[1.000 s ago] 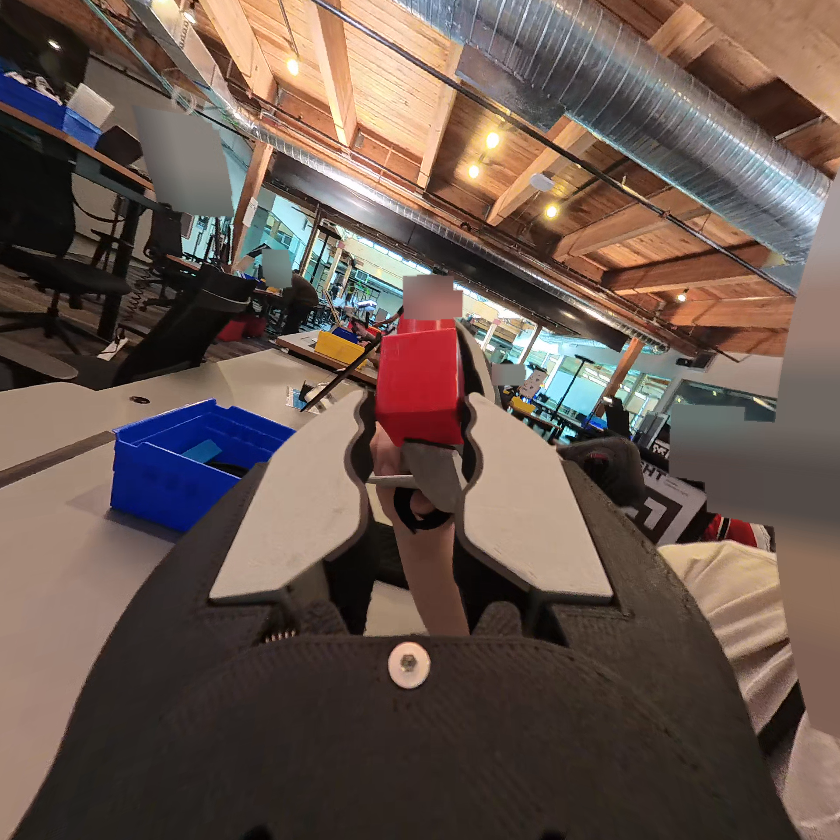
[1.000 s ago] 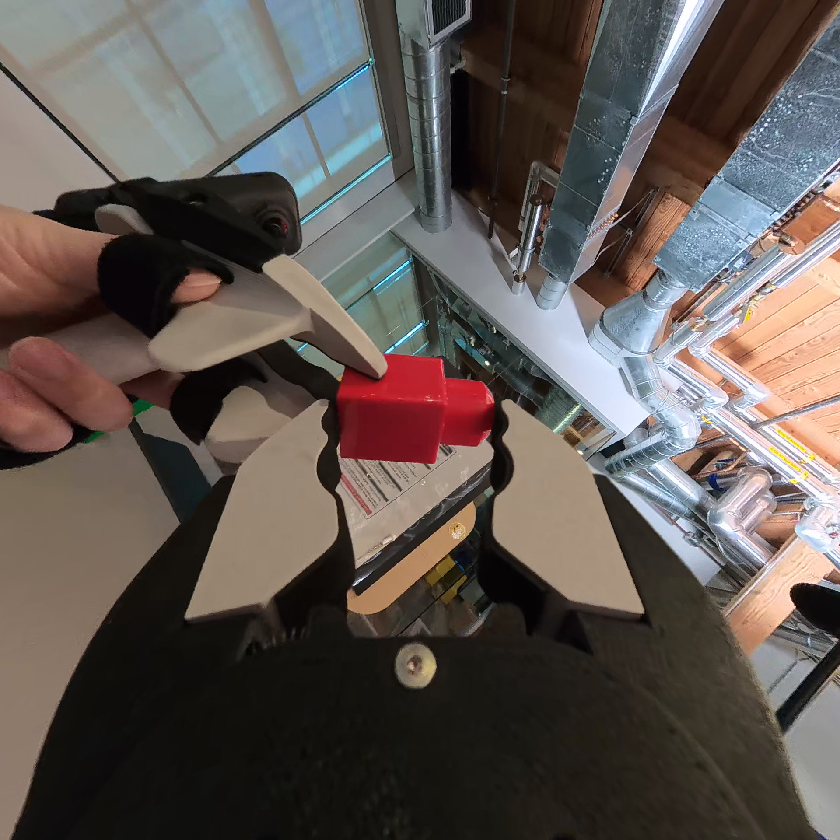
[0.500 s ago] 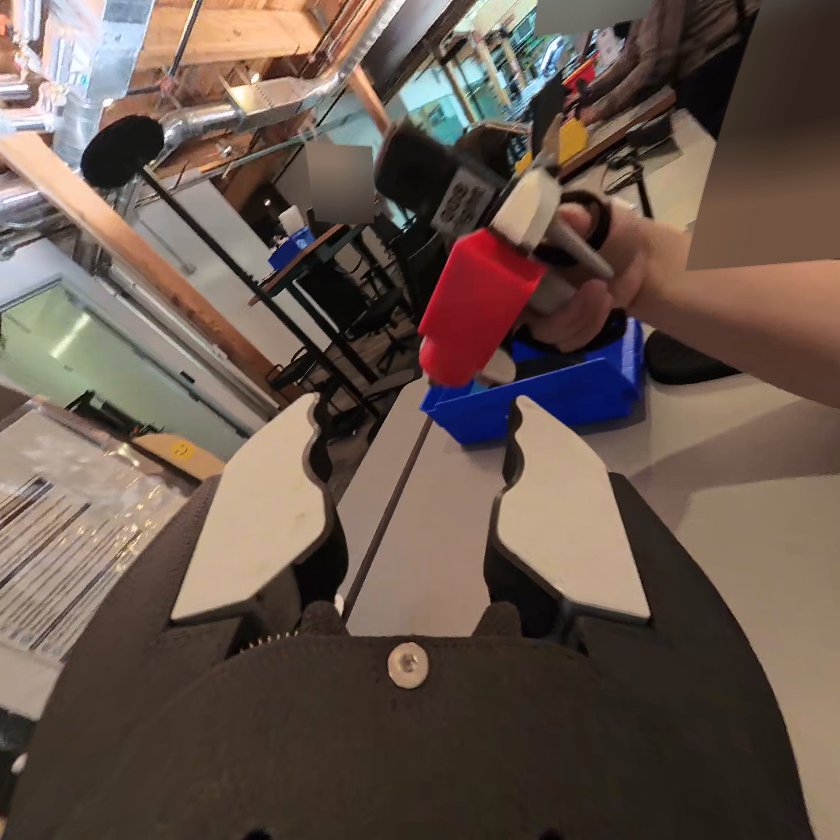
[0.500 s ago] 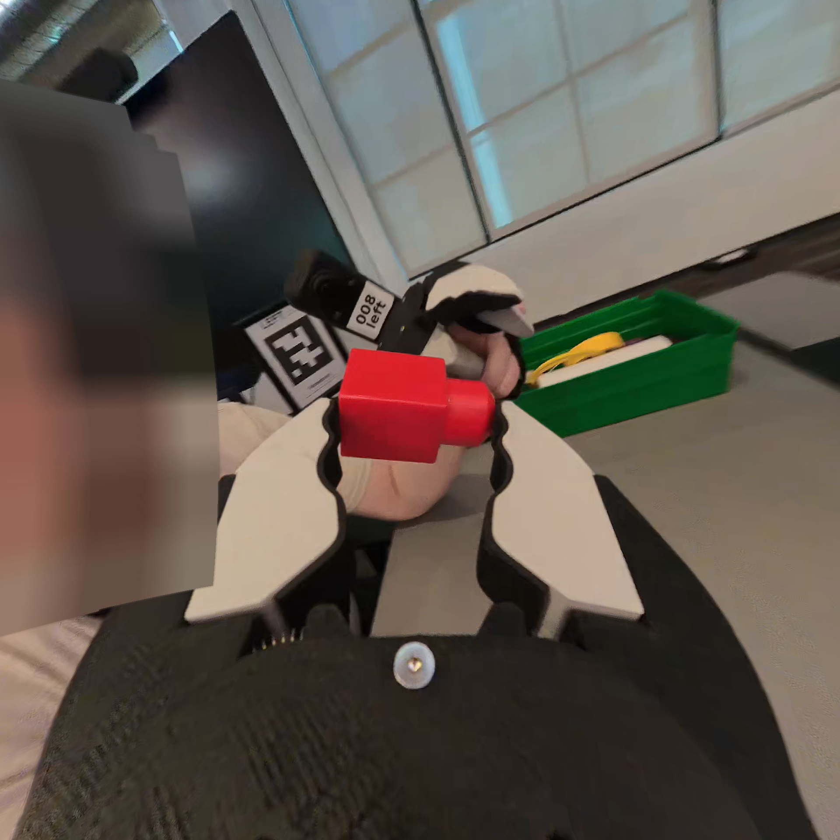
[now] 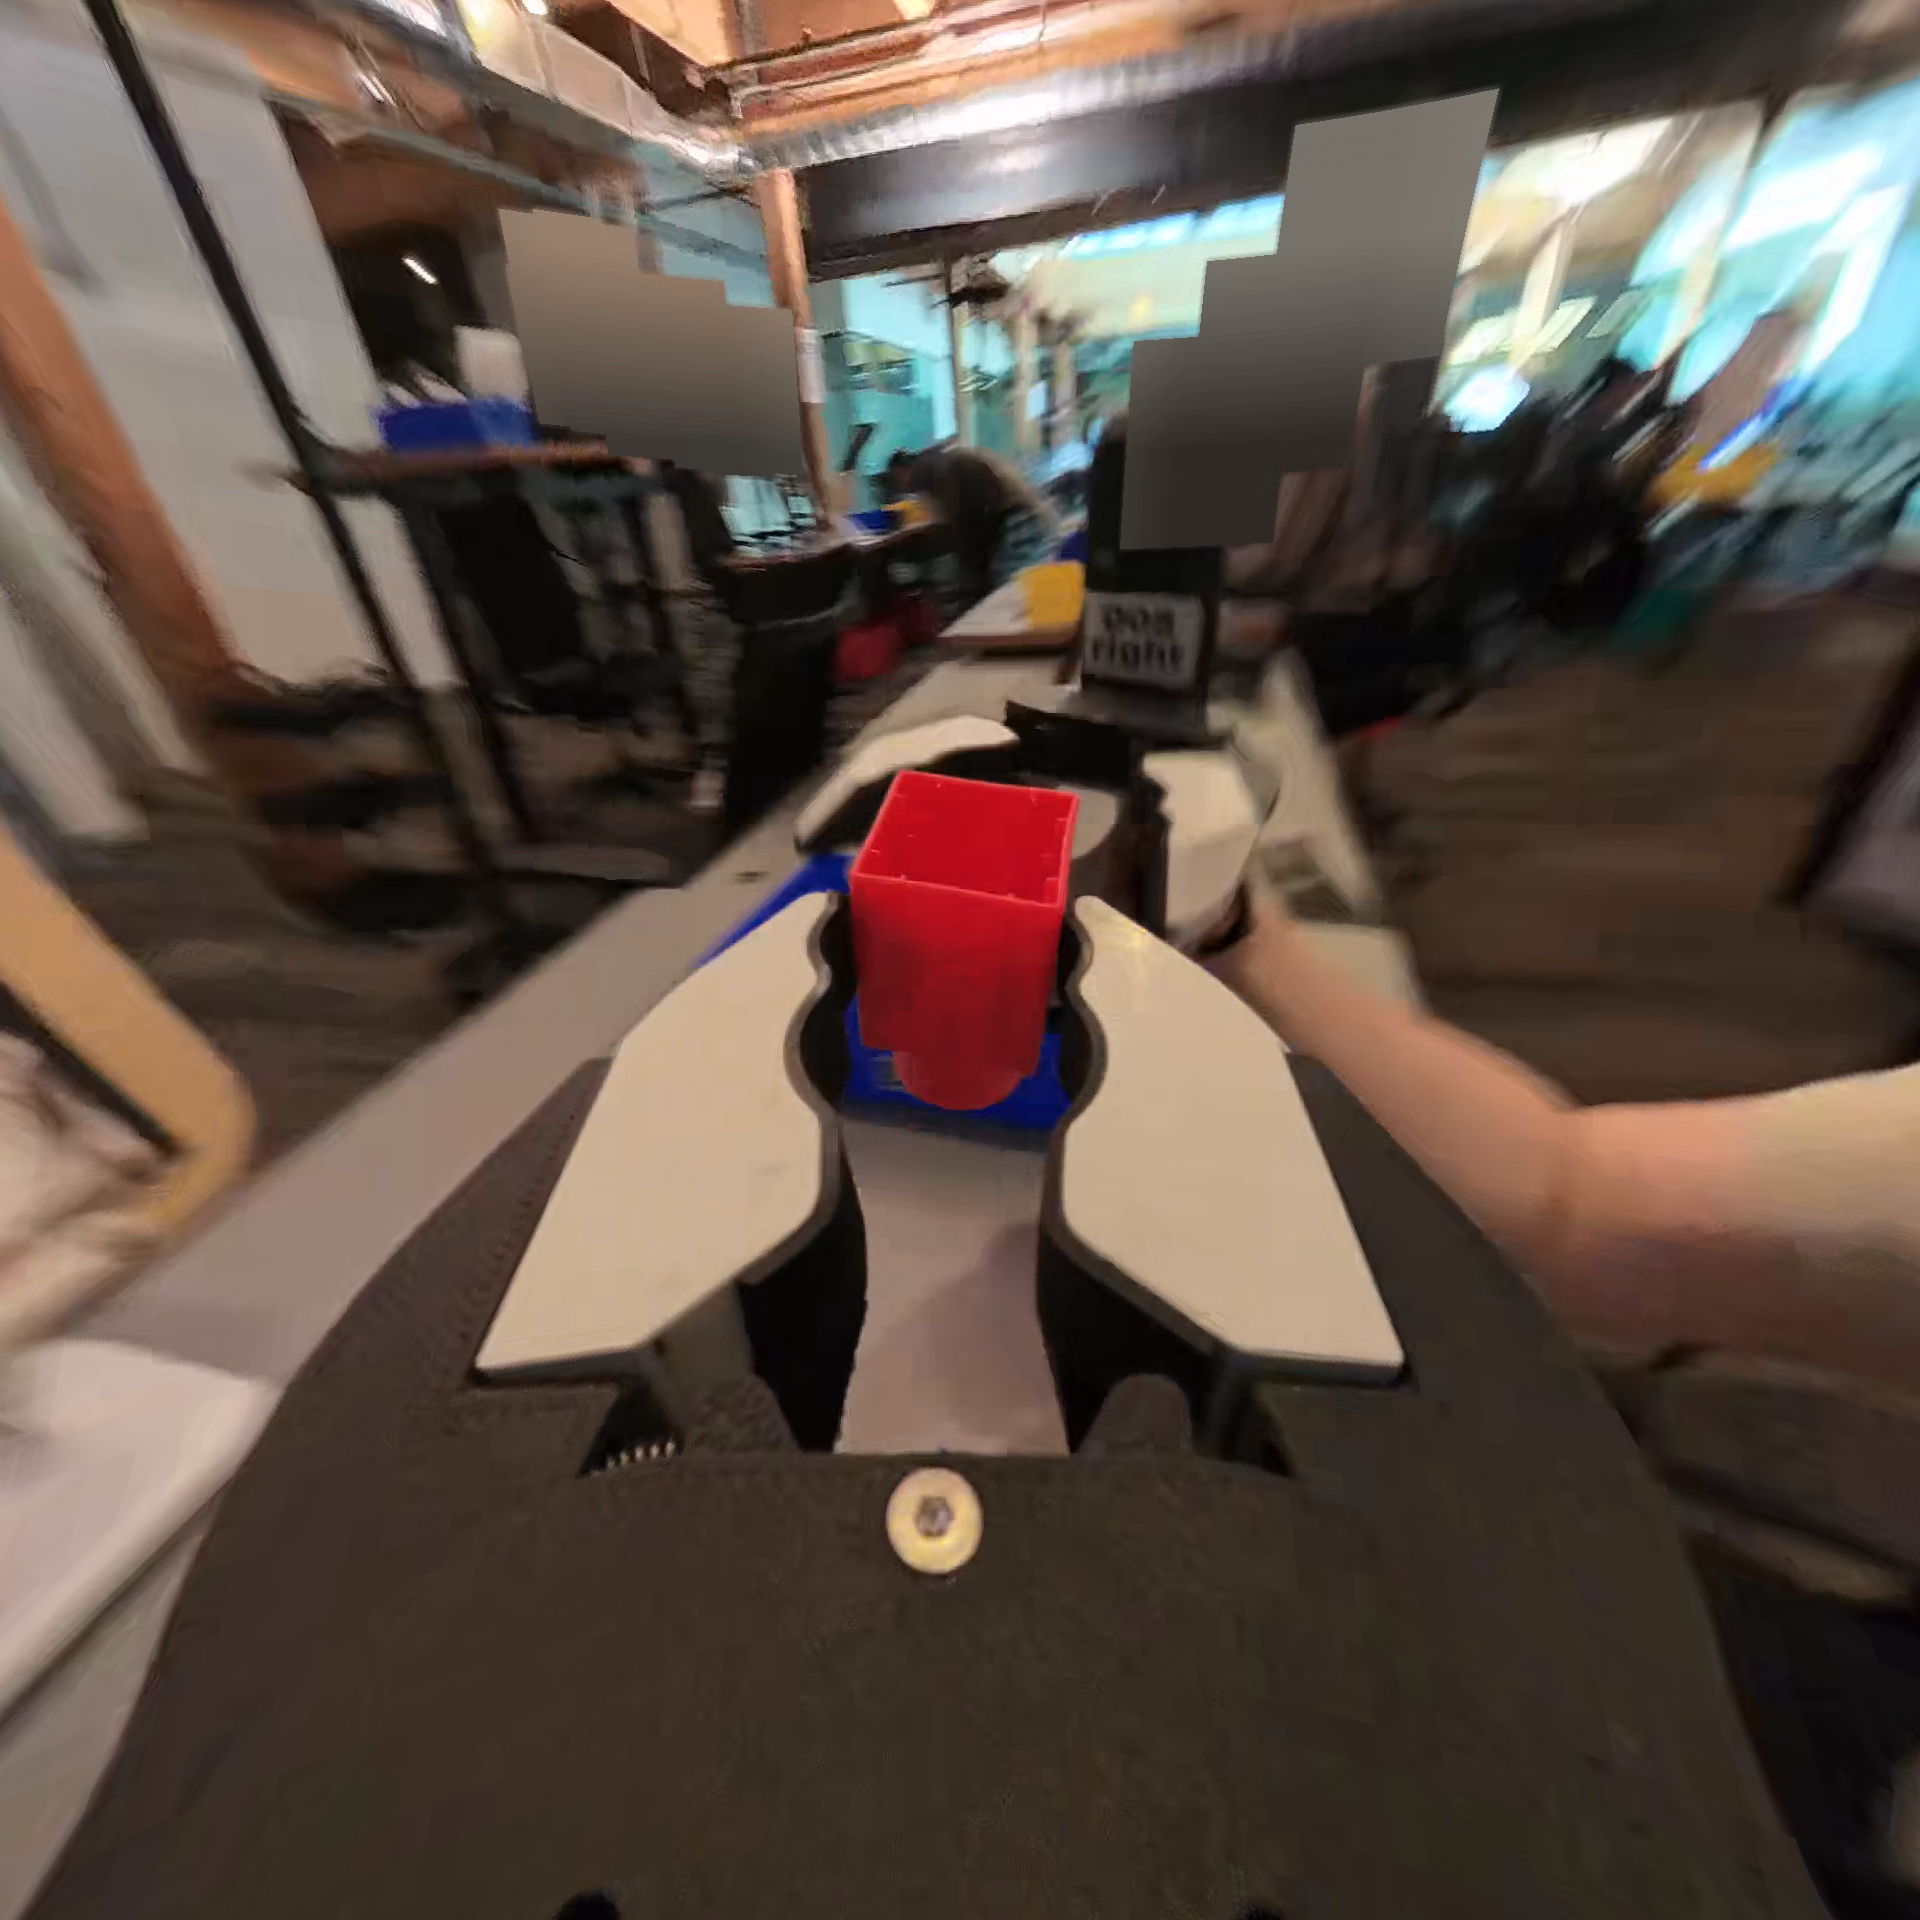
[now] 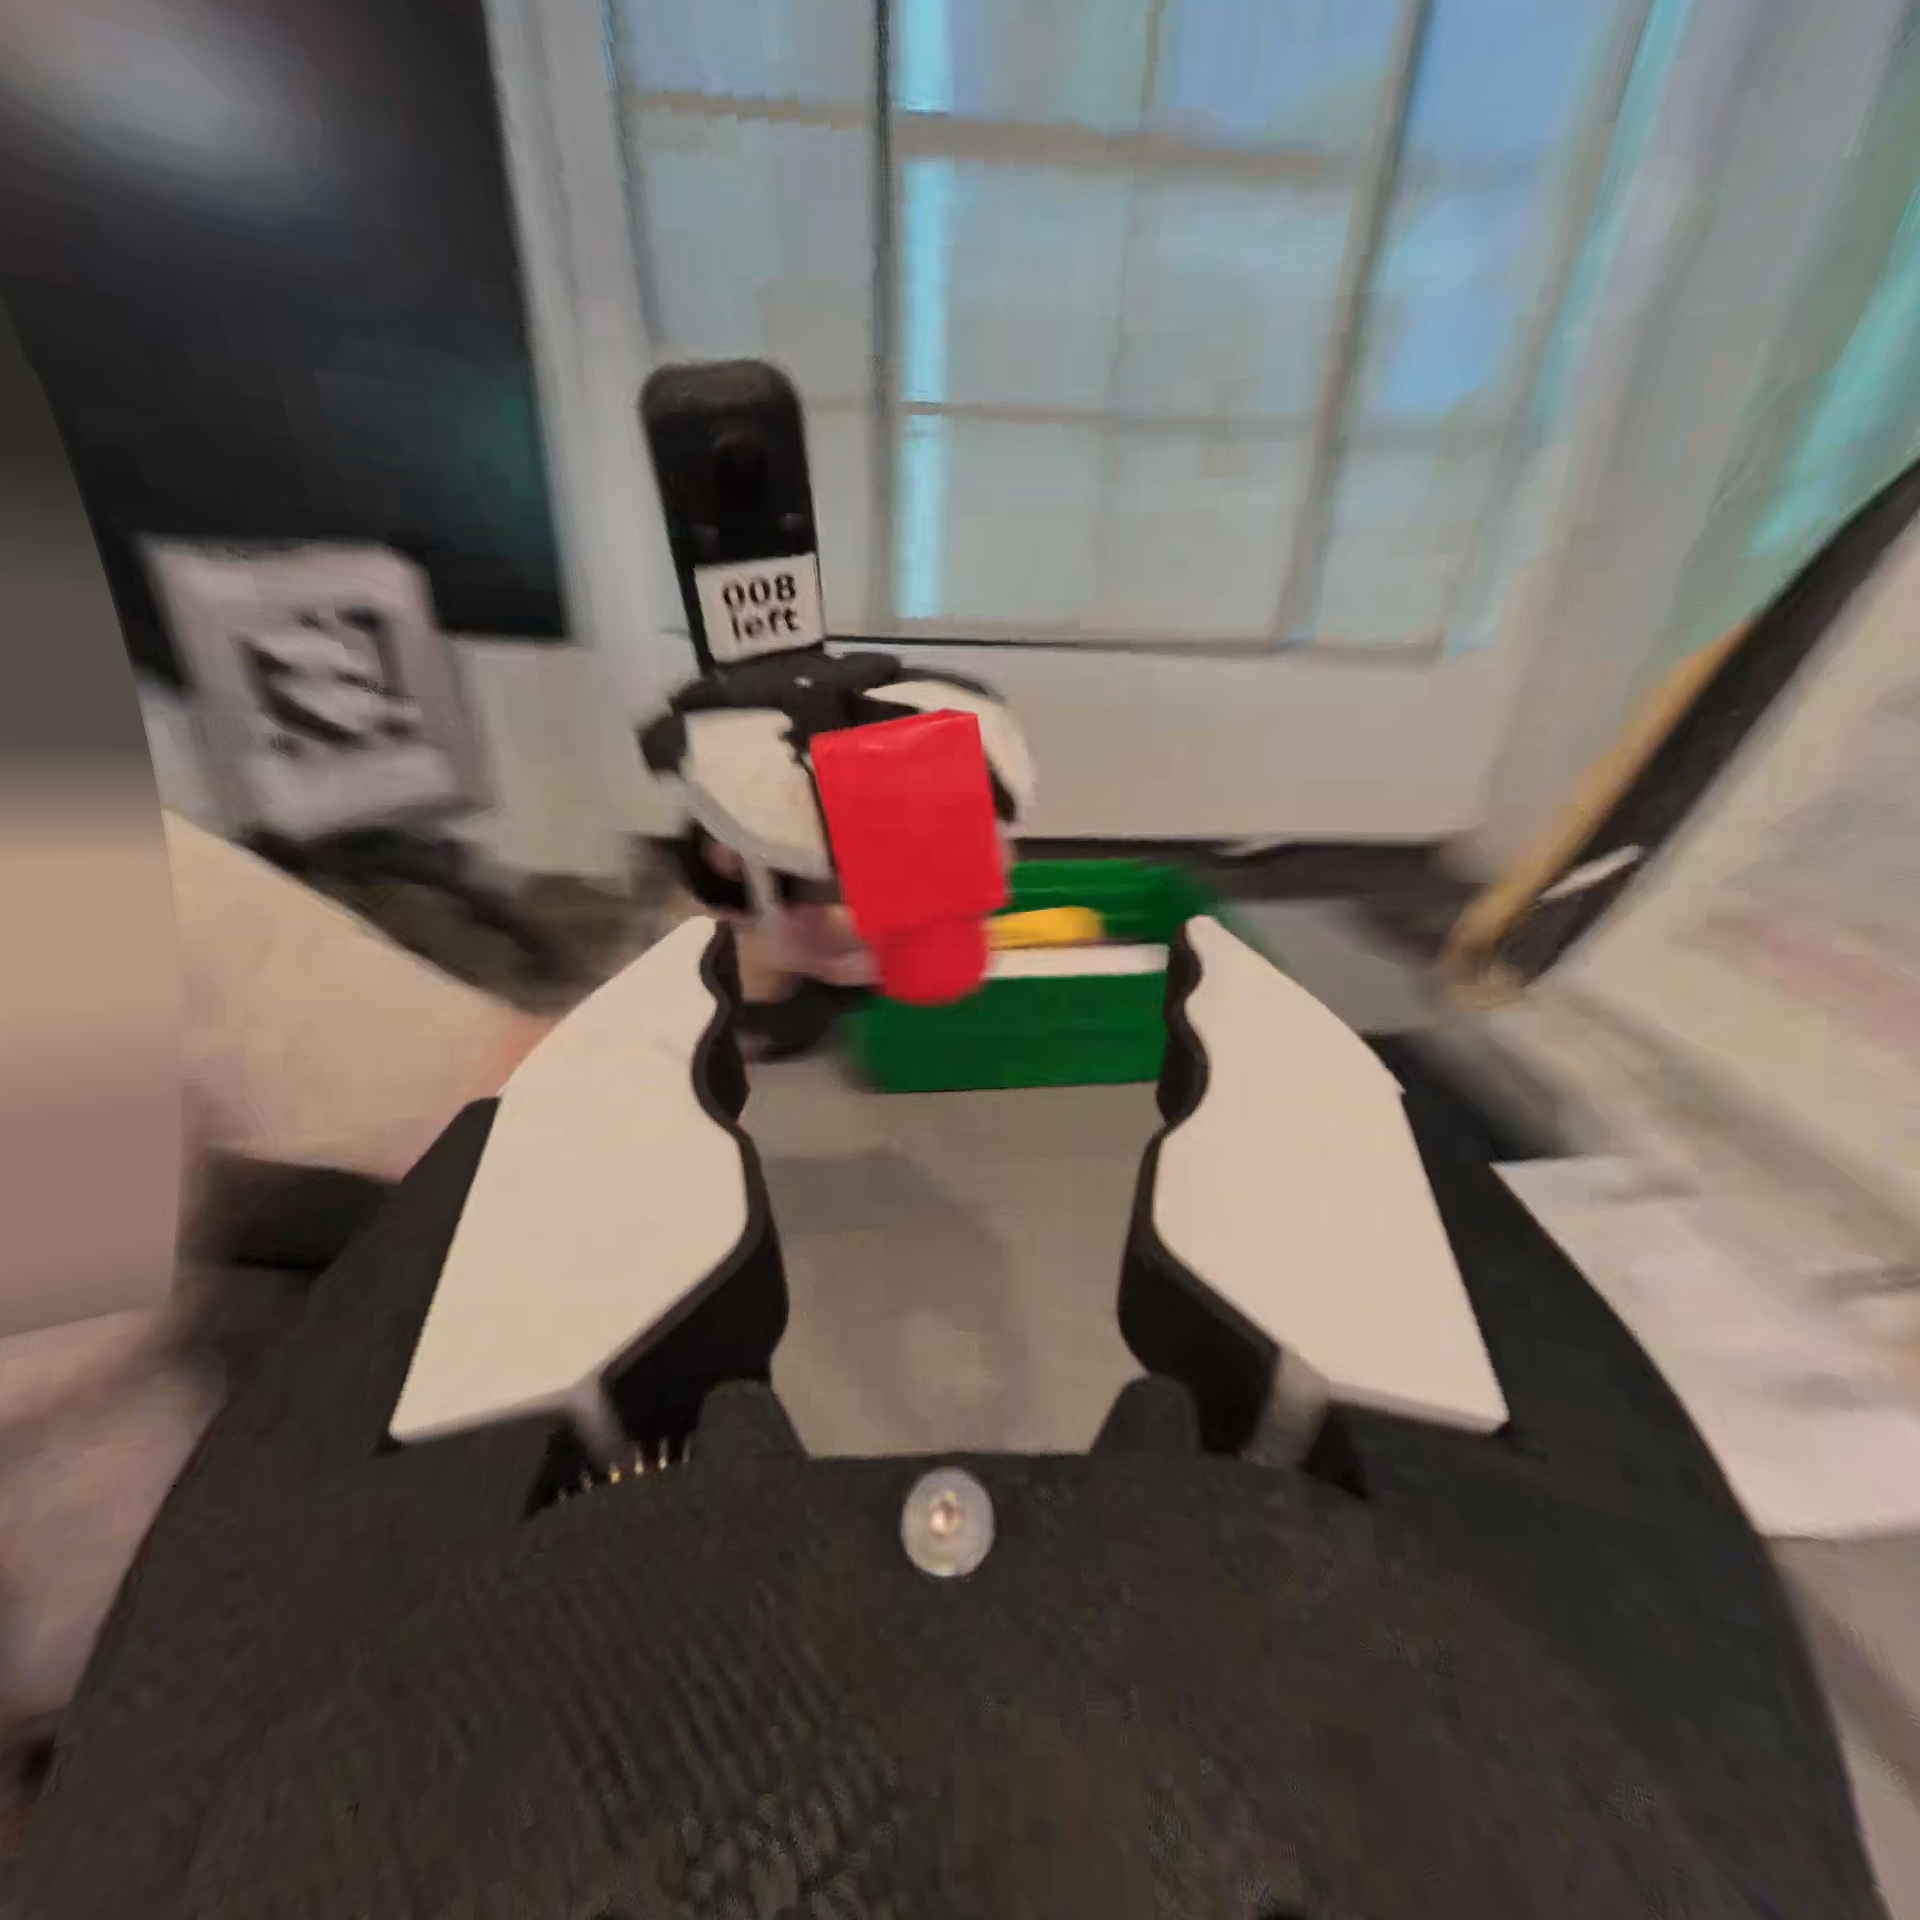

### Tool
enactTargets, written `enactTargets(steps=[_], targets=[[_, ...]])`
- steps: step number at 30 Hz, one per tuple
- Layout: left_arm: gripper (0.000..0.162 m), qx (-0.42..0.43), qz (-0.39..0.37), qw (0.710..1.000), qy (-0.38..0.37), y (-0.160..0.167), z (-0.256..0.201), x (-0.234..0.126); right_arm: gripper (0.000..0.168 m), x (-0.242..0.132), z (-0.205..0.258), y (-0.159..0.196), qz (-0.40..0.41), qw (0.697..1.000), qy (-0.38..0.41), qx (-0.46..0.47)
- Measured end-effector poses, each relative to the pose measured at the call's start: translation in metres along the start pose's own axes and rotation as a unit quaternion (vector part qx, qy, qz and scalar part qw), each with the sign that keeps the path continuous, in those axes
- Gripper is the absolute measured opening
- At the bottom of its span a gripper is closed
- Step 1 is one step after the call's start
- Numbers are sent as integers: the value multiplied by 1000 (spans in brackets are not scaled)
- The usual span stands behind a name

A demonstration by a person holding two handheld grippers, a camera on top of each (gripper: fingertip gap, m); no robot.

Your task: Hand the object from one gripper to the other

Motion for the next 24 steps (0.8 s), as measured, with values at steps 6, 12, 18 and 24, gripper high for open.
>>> enactTargets(steps=[6, 12, 18, 24], targets=[[37, -238, 69, 964, 100, 15, 14, -6, 71, 11, 14, 0, 162, 829, 203, -495], [36, -199, 132, 971, 22, 43, 29, 6, 79, 38, 8, 32, 276, 771, 203, -537], [36, -171, 148, 974, 1, 49, 30, 8, 67, 35, -12, 47, 339, 738, 232, -535], [67, -152, 112, 975, 119, 30, 8, -11, 67, 37, 11, 27, 206, 838, 174, -474]])
Point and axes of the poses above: each gripper's, where its closed fingertips meet, x out along the fingers, y out of its underside, z = x × y across the jaws, the point moved 1 cm from there along -x, back along the fingers, and after that the axes turned 9 degrees about -y, right-handed, at the moved point
